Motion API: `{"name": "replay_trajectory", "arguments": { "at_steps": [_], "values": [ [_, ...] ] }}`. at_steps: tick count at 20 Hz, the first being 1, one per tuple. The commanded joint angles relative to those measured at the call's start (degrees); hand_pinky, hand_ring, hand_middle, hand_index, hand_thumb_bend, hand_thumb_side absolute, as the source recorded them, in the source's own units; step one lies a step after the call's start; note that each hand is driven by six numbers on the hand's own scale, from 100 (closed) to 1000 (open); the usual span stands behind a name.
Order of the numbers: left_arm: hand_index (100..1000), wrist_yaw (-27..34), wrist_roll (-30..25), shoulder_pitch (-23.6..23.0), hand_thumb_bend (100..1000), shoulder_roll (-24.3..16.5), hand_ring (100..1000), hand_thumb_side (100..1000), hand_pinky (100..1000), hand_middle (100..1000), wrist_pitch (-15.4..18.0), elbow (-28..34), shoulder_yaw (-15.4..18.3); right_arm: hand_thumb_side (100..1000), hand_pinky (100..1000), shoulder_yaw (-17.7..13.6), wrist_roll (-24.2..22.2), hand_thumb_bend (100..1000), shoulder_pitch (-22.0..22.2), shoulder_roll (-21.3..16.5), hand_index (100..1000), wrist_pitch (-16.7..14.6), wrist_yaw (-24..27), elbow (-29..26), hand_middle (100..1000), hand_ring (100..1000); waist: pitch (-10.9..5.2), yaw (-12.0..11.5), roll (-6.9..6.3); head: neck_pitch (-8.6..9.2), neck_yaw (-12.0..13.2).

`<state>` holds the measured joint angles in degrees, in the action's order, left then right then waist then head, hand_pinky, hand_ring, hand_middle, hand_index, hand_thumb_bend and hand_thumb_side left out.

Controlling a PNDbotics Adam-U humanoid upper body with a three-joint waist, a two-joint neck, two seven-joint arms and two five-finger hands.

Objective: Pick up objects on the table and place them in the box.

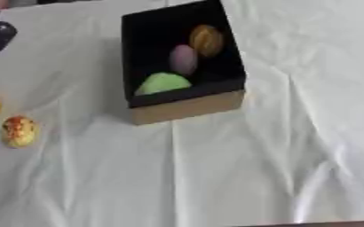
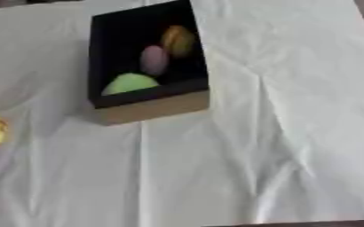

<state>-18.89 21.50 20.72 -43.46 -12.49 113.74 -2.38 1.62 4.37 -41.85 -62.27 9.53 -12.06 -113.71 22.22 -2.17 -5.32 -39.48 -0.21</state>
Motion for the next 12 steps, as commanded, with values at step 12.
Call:
{"name": "replay_trajectory", "arguments": {
  "at_steps": [12],
  "values": [
    [855, 1.0, -12.8, -1.5, 823, -11.6, 823, 608, 718, 788, 0.4, 0.9, -0.5, 458, 838, -3.4, 5.7, 100, 6.0, -5.5, 877, -0.7, 0.0, -0.9, 796, 855, -3.19, -0.1, -0.79, -1.97, 3.7]
  ]
}}
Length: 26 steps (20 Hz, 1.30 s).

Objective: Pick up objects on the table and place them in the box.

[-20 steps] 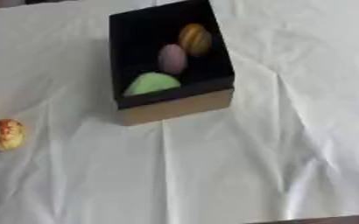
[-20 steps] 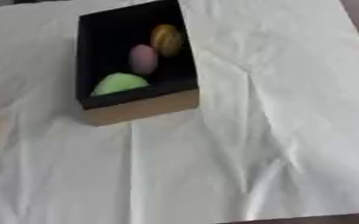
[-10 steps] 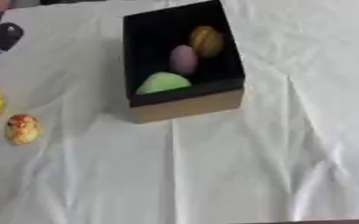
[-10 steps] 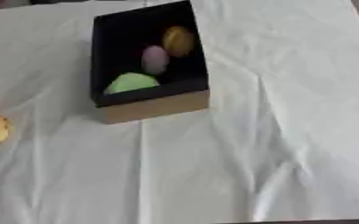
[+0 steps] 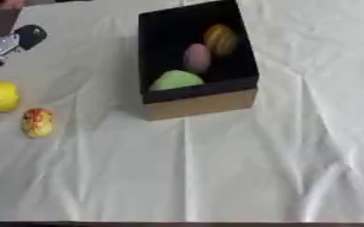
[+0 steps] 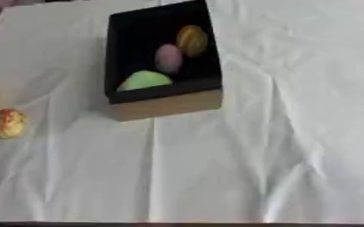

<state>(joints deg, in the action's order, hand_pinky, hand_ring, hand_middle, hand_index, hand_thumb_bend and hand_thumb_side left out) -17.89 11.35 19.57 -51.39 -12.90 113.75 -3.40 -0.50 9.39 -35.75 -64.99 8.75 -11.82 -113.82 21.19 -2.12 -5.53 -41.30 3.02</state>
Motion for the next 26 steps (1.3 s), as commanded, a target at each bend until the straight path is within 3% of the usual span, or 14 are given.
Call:
{"name": "replay_trajectory", "arguments": {
  "at_steps": [1, 6, 9, 18, 26],
  "values": [
    [872, -0.1, -4.4, -1.1, 791, -4.4, 828, 585, 734, 797, 1.2, 0.8, 0.6, 459, 838, -1.3, 0.8, 100, 0.1, -2.9, 877, 0.1, -0.3, -0.8, 796, 855, -2.14, -0.3, -0.66, -0.08, 0.5],
    [899, -2.3, -17.6, -4.5, 711, -7.5, 842, 475, 766, 812, 1.8, 0.8, 1.9, 458, 838, -1.8, 1.9, 100, 1.4, -3.3, 876, 0.6, -0.4, -0.8, 795, 853, -2.06, -0.9, -0.98, 0.51, 0.1],
    [902, -3.8, -22.0, -4.6, 676, -7.8, 847, 455, 777, 815, 1.2, 0.8, 2.8, 460, 839, -1.9, 2.2, 100, 2.1, -3.4, 876, 1.0, -0.6, -0.8, 795, 853, -1.96, -0.8, -1.0, 0.51, 0.0],
    [879, -6.0, -28.7, -4.2, 628, -7.5, 868, 420, 795, 830, -1.6, -3.5, 2.7, 467, 840, -2.3, 2.9, 100, 3.0, -3.0, 875, 1.7, -0.9, -0.8, 791, 851, -1.52, -0.3, -0.97, 1.02, 0.3],
    [878, -4.6, -29.6, -2.1, 580, -7.0, 870, 363, 790, 831, -4.0, -10.0, 1.1, 472, 840, -2.2, 3.1, 100, 3.2, -2.6, 865, 2.1, -1.1, -0.8, 790, 851, -1.26, 0.4, -0.96, 1.82, 1.2]
  ]
}}
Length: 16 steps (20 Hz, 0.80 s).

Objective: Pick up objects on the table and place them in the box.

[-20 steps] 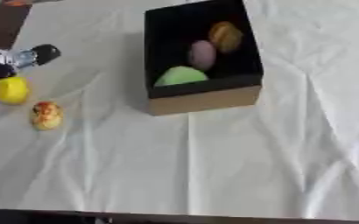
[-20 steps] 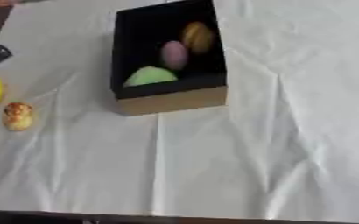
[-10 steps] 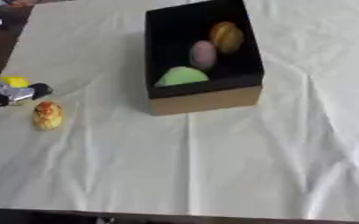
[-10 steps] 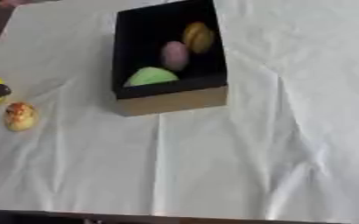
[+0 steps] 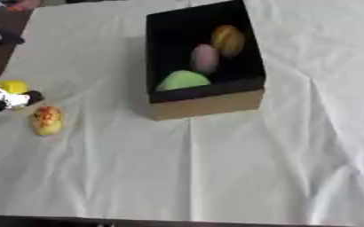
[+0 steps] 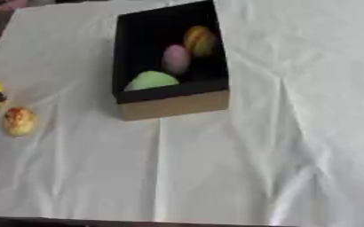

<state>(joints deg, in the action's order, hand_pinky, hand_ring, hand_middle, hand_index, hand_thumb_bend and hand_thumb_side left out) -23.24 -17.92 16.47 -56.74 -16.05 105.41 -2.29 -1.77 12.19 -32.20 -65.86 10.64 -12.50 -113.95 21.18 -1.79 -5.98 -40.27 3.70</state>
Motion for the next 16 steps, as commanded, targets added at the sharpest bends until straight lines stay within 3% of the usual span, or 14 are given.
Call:
{"name": "replay_trajectory", "arguments": {
  "at_steps": [1, 16],
  "values": [
    [878, 0.9, -0.7, 1.3, 580, -1.6, 870, 363, 790, 831, -1.0, -2.5, -0.2, 472, 840, -1.0, 0.3, 100, -0.3, -1.7, 865, 0.2, -0.5, -0.6, 790, 851, -1.25, 0.1, -0.52, 0.85, 0.6],
    [898, -2.6, -4.1, 5.5, 561, 0.3, 888, 348, 812, 853, -1.3, -14.6, -2.1, 487, 837, -0.5, 0.4, 100, 0.1, -1.0, 860, 0.8, -0.3, -0.6, 784, 847, -0.94, 1.0, -0.52, 1.58, 1.5]
  ]
}}
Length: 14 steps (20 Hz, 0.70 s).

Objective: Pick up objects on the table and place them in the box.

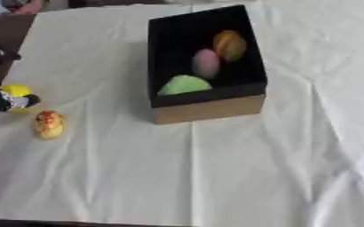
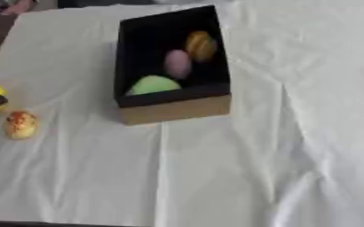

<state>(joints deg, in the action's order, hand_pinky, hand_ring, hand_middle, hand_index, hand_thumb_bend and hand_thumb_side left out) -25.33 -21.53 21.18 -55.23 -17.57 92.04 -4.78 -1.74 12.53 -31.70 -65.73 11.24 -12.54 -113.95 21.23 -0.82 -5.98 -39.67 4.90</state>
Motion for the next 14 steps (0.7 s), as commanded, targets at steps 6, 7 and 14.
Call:
{"name": "replay_trajectory", "arguments": {
  "at_steps": [6, 7, 14],
  "values": [
    [907, 0.0, -1.5, 1.4, 551, -0.6, 885, 348, 812, 853, 0.8, -4.6, 0.1, 494, 836, -0.4, 0.1, 100, -0.3, -0.8, 858, 0.3, -0.3, -0.6, 781, 845, -0.77, 0.2, -0.57, 1.25, 0.6],
    [908, -0.2, -1.6, 1.4, 549, -0.6, 885, 348, 813, 854, 0.7, -5.2, 0.1, 495, 836, -0.3, 0.1, 100, -0.2, -0.7, 858, 0.4, -0.3, -0.6, 781, 845, -0.74, 0.3, -0.57, 1.27, 0.6],
    [907, -1.9, -2.1, 1.8, 536, 0.0, 884, 340, 817, 855, 0.4, -9.0, 0.8, 502, 836, 0.0, -0.1, 100, 0.0, -0.5, 857, 0.5, -0.3, -0.6, 780, 844, -0.63, 0.3, -0.56, 1.53, 0.7]
  ]
}}
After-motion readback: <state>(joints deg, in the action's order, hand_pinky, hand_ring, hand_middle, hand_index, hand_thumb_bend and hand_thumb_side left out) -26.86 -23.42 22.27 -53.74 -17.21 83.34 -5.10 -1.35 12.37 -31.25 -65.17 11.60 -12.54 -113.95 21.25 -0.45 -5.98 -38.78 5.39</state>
